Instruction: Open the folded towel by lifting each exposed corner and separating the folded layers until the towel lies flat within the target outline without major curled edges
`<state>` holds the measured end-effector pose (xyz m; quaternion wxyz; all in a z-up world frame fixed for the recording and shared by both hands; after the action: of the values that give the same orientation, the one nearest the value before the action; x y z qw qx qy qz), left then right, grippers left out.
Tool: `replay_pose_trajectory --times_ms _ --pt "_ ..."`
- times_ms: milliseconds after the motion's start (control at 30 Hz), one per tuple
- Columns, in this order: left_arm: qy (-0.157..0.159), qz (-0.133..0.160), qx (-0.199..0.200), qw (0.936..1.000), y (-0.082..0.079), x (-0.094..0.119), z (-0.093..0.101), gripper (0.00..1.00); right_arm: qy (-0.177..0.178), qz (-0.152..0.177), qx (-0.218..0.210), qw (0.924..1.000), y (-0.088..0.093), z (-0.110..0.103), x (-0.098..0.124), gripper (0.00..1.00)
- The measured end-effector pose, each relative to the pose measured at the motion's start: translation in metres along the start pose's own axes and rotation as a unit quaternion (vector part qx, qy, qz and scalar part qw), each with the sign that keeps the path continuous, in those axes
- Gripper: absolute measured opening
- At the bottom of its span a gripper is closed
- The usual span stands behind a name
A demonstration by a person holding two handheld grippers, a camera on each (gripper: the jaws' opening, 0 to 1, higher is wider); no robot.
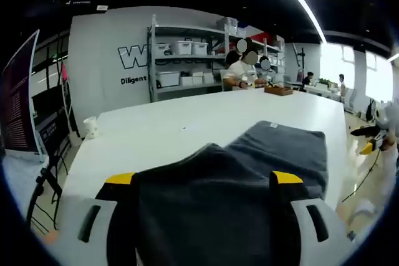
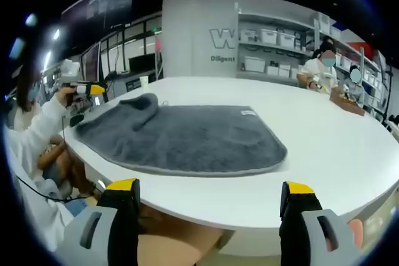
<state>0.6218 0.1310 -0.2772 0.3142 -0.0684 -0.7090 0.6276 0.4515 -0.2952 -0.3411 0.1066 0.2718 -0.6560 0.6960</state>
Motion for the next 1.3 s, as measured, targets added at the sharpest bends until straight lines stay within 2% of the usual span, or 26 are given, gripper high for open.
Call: replay_pose_trajectory --times_ms 167,433,567,667,900,1133,1300 --pt "0.039 0.032 0.024 0.9984 0.004 0.023 0.029 0.95 -0.004 -0.009 0.005 0.9999 0.001 -0.007 -0.006 0.93" --pt "0.08 0.043 0.059 0.9941 0.038 0.042 0.059 0.99 -0.026 -0.013 0.022 0.9994 0.0 -0.023 -0.017 0.94" --pt "0.092 0.047 0.057 0.9931 0.049 0.048 0.072 0.99 -0.027 -0.022 0.03 0.999 0.001 -0.026 -0.023 0.94" --pt "0.091 0.039 0.04 0.9943 0.055 0.052 0.075 1.0 -0.033 -0.022 0.029 0.9988 0.0 -0.029 -0.026 0.94" --pt "0.089 0.024 0.031 0.9953 0.066 0.059 0.071 1.0 -0.043 -0.024 0.03 0.9983 -0.003 -0.038 -0.037 0.94" --pt "0.064 0.041 0.021 0.9969 0.065 0.066 0.055 1.0 -0.048 -0.032 0.043 0.9974 -0.01 -0.045 -0.045 0.94" --pt "0.068 0.033 0.016 0.997 0.067 0.065 0.053 1.0 -0.063 -0.044 0.058 0.9953 -0.019 -0.052 -0.054 0.94"
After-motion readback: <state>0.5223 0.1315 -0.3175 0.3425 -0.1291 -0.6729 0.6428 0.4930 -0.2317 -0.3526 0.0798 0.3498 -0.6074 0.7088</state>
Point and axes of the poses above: the point that each gripper's makers call its tool centre point, and the gripper's own axes: x roughly backward along the fingers, z roughly to its right, y roughly out of its underside, the point moved 2 cm from there along x, roughly backward along the fingers, and after that the axes turned 3 degrees about -z, right-handed, at the moved point
